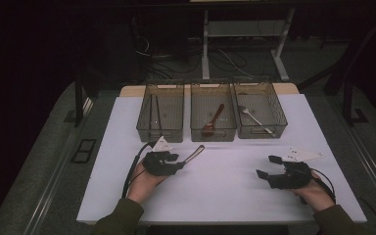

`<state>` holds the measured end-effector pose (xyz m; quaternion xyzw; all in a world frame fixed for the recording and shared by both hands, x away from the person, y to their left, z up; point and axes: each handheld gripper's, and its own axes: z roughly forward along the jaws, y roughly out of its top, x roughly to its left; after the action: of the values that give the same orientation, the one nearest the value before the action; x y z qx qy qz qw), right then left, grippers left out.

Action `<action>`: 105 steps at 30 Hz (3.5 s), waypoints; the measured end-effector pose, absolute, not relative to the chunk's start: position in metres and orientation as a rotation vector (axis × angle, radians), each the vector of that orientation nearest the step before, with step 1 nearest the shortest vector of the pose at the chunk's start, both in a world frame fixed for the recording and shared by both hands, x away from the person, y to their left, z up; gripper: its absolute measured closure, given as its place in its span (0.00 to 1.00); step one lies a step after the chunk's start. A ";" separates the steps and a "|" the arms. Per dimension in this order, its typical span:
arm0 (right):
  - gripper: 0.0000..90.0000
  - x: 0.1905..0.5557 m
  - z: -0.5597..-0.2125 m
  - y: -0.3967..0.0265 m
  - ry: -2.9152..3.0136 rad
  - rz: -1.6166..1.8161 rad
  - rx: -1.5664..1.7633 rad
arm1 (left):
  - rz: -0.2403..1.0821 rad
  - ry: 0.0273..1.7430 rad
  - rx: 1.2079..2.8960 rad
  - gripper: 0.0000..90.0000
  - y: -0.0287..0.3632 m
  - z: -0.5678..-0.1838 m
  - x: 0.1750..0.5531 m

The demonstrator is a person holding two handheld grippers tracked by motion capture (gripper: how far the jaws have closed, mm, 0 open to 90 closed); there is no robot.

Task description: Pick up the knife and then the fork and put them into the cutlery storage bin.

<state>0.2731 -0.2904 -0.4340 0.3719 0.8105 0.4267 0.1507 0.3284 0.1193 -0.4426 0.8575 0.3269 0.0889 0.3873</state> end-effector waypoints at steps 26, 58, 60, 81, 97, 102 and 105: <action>0.20 0.278 -0.438 -0.292 2.349 1.255 1.108 | 0.256 0.729 2.276 0.88 0.111 -0.447 0.330; 0.23 0.306 -0.386 -0.262 2.784 1.243 0.668 | 0.090 0.252 2.296 0.88 0.060 -0.402 0.302; 0.23 0.308 -0.381 -0.256 2.824 1.231 0.620 | 0.085 0.210 2.295 0.88 0.051 -0.400 0.299; 0.51 0.324 -0.385 -0.200 3.190 1.001 0.198 | 0.051 -0.053 2.344 0.88 0.003 -0.388 0.291; 0.79 0.325 -0.397 -0.187 3.313 0.891 0.133 | 0.032 -0.059 2.340 0.88 0.000 -0.388 0.290; 0.85 0.325 -0.398 -0.185 3.332 0.877 0.106 | 0.031 -0.065 2.343 0.88 0.000 -0.388 0.290; 0.85 0.325 -0.397 -0.184 3.327 0.876 0.094 | 0.033 -0.064 2.335 0.88 0.001 -0.388 0.291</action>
<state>0.3248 -0.1841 -0.3969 0.0271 0.9558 0.2517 -0.1495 0.2911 0.0006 -0.3878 0.9195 -0.0251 0.0128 0.3920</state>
